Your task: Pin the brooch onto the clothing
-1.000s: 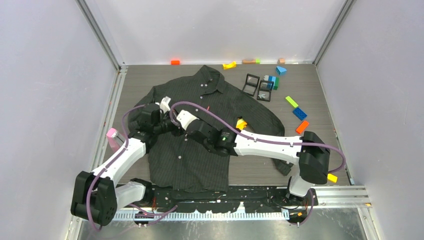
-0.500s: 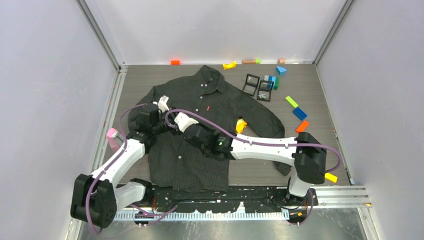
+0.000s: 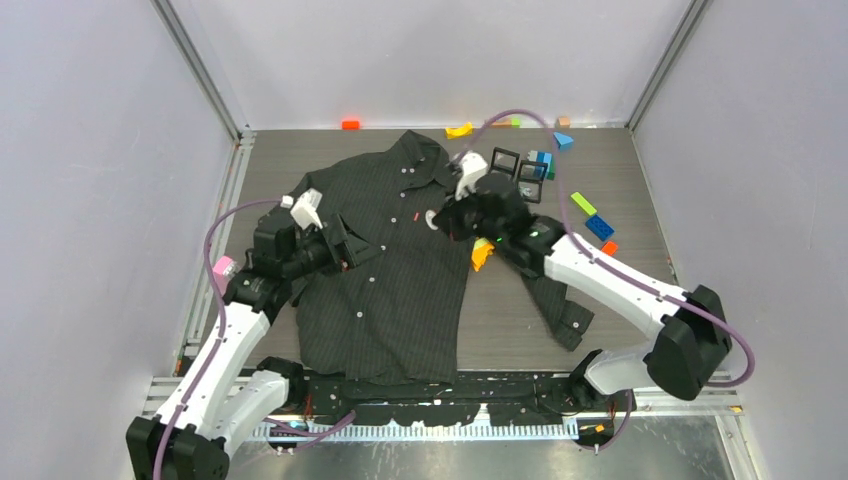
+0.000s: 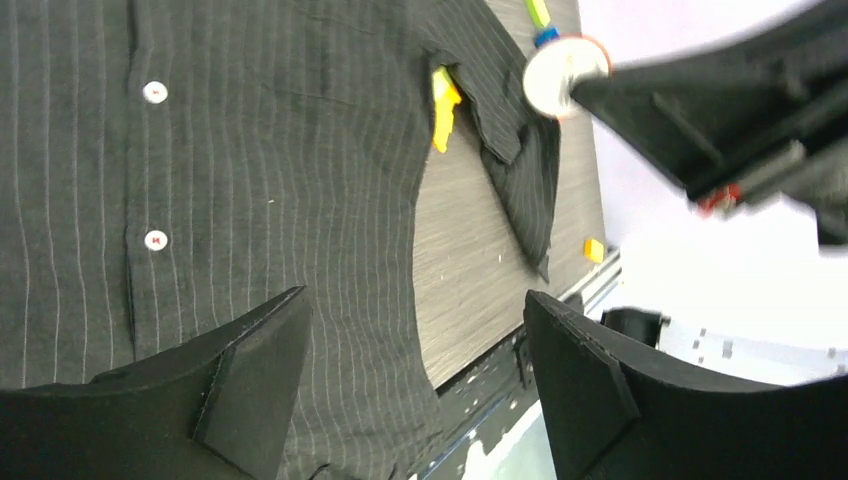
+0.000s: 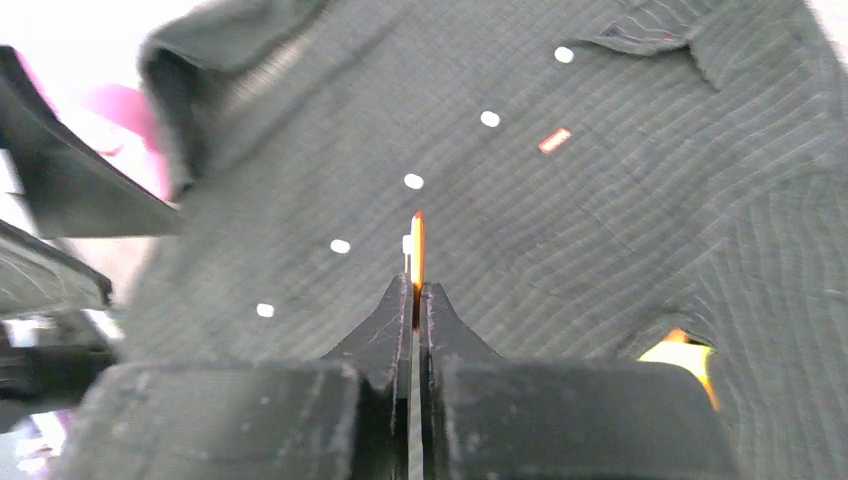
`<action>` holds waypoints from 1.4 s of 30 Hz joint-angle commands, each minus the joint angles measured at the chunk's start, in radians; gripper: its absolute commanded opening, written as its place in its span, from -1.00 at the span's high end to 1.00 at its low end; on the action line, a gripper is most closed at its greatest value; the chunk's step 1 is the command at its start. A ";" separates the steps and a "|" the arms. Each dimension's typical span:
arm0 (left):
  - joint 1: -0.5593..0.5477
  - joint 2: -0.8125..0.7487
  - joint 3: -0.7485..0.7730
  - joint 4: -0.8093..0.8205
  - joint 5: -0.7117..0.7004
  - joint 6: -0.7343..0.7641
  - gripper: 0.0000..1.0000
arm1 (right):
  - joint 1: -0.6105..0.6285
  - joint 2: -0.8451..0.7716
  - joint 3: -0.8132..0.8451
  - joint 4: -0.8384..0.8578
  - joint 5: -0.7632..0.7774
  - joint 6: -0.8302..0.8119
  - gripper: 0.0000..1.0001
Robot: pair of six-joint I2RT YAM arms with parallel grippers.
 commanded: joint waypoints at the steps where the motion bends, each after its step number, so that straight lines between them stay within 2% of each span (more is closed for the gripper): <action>1: 0.000 -0.052 0.060 0.000 0.200 0.195 -0.60 | -0.134 -0.078 -0.059 0.193 -0.588 0.300 0.99; 5: -0.010 -0.088 0.025 0.194 0.363 0.083 -0.59 | -0.179 -0.106 -0.109 0.402 -0.783 0.491 0.99; 9: -0.016 -0.104 -0.043 0.535 0.426 -0.153 -0.60 | -0.181 -0.119 -0.131 0.600 -0.883 0.641 0.99; 11: -0.017 -0.094 -0.047 0.601 0.441 -0.206 -0.59 | -0.181 -0.119 -0.118 0.619 -0.920 0.668 0.99; 14: -0.019 -0.075 -0.026 0.611 0.462 -0.223 -0.47 | -0.181 -0.118 -0.100 0.593 -0.956 0.662 0.99; 17: -0.021 -0.058 -0.016 0.623 0.464 -0.238 -0.22 | -0.181 -0.114 -0.086 0.580 -0.981 0.662 0.99; 21: -0.028 -0.052 -0.027 0.681 0.463 -0.278 0.00 | -0.181 -0.110 -0.080 0.567 -0.995 0.656 0.99; 31: -0.092 -0.015 -0.021 0.686 0.437 -0.273 0.22 | -0.179 -0.086 -0.071 0.597 -1.030 0.677 0.99; 36: -0.140 0.011 -0.012 0.688 0.414 -0.256 0.44 | -0.180 -0.075 -0.072 0.612 -1.042 0.688 0.99; 42: -0.148 0.013 -0.016 0.698 0.405 -0.256 0.50 | -0.179 -0.074 -0.075 0.611 -1.051 0.689 0.99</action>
